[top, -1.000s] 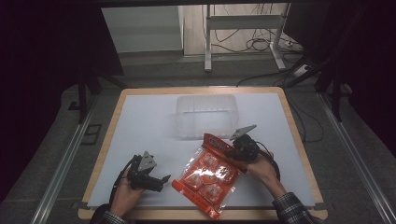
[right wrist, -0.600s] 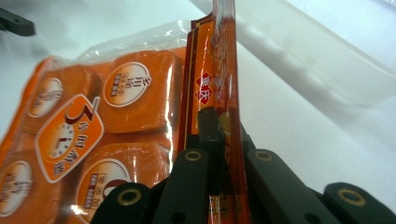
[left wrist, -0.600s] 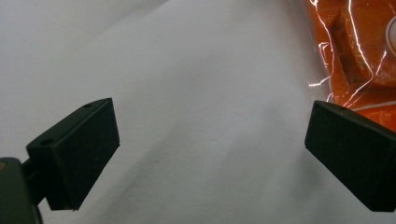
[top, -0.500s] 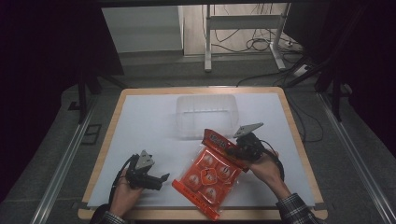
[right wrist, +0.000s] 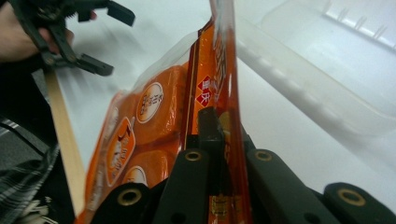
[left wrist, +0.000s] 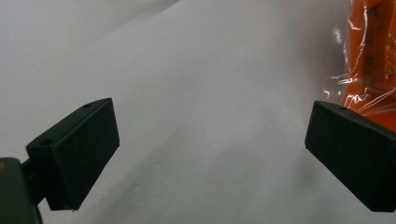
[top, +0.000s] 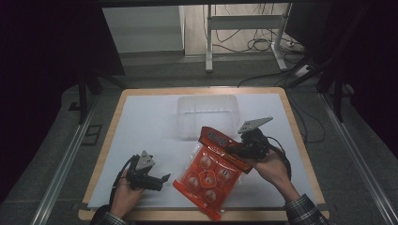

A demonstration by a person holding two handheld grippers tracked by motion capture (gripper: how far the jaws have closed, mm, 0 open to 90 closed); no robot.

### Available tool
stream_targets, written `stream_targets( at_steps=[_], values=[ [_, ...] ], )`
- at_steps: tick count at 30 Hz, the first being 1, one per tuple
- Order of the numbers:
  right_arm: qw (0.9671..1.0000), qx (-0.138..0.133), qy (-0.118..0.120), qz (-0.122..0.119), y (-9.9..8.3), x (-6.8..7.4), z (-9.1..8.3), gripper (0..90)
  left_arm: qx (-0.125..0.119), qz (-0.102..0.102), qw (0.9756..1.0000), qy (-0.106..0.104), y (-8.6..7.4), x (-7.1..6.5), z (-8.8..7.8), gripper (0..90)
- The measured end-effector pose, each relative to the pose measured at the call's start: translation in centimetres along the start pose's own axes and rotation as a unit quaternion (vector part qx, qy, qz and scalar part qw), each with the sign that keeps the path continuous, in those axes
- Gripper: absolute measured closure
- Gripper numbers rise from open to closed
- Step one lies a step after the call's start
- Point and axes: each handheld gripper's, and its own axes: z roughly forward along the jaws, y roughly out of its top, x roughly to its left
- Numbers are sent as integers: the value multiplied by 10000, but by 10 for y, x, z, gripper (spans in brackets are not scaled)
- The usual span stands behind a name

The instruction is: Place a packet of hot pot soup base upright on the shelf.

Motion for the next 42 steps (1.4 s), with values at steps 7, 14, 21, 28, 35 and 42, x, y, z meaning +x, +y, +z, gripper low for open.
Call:
stream_targets(
  at_steps=[7,14,21,28,35,42],
  values=[
    [9999,-9,17,-98,11,8,-9,887,-18,41,10000,37,0,0,0,26],
    [9998,-43,119,-146,25,13,-23,888,-62,30,10000,52,0,0,-1,25],
    [9996,-130,114,-243,46,20,-45,888,-60,33,10000,52,0,0,-1,24],
    [9993,-159,-34,-325,61,20,-56,889,-42,66,10000,52,1,0,-1,25],
    [9988,-186,-357,-273,71,8,-65,889,-31,87,9999,61,1,0,-1,25],
    [9986,-346,-370,-120,83,-6,-73,889,-38,62,10000,52,1,0,-1,25]
  ],
)
